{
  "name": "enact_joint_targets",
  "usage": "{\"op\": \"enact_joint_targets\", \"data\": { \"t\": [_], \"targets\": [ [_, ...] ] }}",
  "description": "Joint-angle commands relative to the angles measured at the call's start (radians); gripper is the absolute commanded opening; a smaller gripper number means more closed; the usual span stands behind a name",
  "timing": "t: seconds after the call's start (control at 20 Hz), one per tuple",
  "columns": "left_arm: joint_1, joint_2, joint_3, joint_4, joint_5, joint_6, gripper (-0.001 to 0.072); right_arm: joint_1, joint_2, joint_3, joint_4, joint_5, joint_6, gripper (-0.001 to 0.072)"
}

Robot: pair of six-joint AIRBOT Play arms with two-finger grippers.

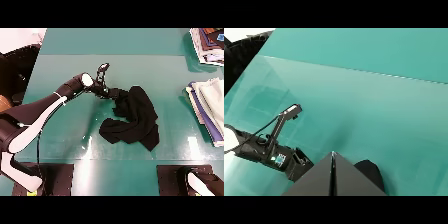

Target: Fold the shirts.

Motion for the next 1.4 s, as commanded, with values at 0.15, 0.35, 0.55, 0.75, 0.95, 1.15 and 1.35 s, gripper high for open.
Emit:
{"op": "enact_joint_targets", "data": {
  "t": [0.15, 0.35, 0.55, 0.75, 0.95, 1.15, 1.35],
  "targets": [
    [-0.005, -0.038, 0.001, -0.070, 0.055, 0.022, 0.0542, 0.000, 0.000, 0.000, 0.000, 0.012, 0.023, 0.0016],
    [-0.014, -0.040, 0.002, -0.098, 0.123, 0.036, 0.0232, 0.000, 0.000, 0.000, 0.000, 0.014, 0.023, 0.0016],
    [0.026, -0.022, 0.026, -0.094, 0.092, 0.035, 0.0027, 0.000, 0.000, 0.000, -0.024, 0.047, 0.024, 0.0016],
    [0.174, 0.083, 0.047, -0.014, -0.015, 0.037, 0.0027, 0.000, 0.000, -0.037, -0.197, 0.143, 0.121, 0.0016],
    [0.301, 0.202, 0.047, 0.065, -0.130, 0.121, 0.0028, 0.000, 0.000, -0.293, -0.233, 0.166, 0.136, 0.0017],
    [0.332, 0.222, 0.048, 0.148, -0.208, 0.126, 0.0028, 0.000, -0.011, -0.658, -0.172, -0.014, 0.135, 0.0401],
    [0.331, 0.222, 0.048, 0.151, -0.217, 0.122, 0.0028, 0.051, -0.164, -0.818, 0.040, -0.173, 0.010, 0.0401]
  ]
}}
